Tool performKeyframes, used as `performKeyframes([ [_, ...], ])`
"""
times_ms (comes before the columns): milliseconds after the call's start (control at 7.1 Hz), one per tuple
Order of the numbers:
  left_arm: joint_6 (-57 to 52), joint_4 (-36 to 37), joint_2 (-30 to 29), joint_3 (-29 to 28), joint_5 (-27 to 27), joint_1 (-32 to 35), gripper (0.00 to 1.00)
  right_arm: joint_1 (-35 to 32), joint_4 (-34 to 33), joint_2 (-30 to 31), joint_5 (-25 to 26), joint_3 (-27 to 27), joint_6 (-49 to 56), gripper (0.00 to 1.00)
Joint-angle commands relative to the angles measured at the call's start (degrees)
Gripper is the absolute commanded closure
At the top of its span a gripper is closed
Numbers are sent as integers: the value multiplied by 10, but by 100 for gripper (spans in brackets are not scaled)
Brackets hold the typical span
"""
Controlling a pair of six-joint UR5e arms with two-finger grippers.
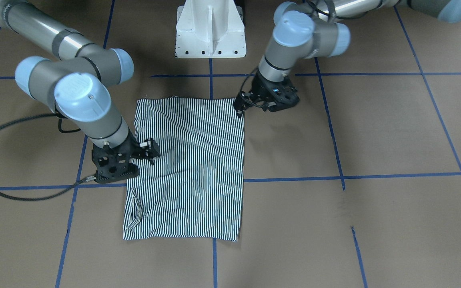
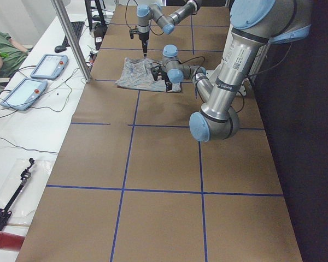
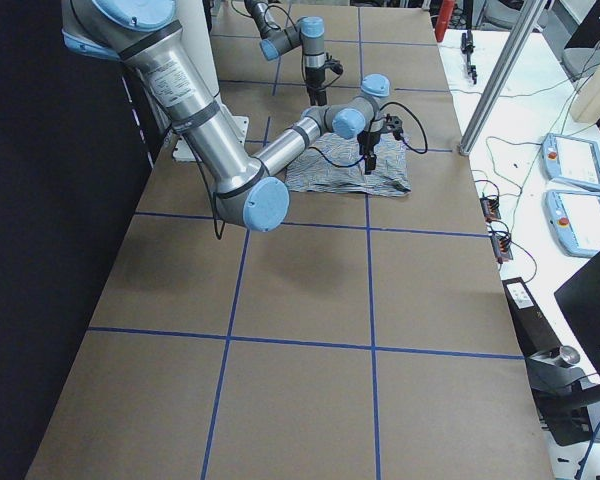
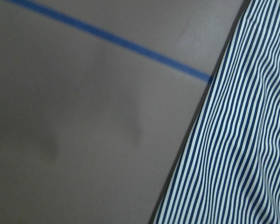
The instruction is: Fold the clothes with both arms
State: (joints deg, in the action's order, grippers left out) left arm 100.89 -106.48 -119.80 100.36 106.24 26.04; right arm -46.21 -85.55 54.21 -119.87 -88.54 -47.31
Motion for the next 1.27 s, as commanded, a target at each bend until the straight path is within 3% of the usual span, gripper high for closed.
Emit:
performKeyframes([
  [0,66,2,-13,-22,-30,-42,3,1,-1,23,-7,-33,-30,0],
  [1126,81,26,-38,-45,-31,-56,9,-1,2,24,-8,-35,-31,0],
])
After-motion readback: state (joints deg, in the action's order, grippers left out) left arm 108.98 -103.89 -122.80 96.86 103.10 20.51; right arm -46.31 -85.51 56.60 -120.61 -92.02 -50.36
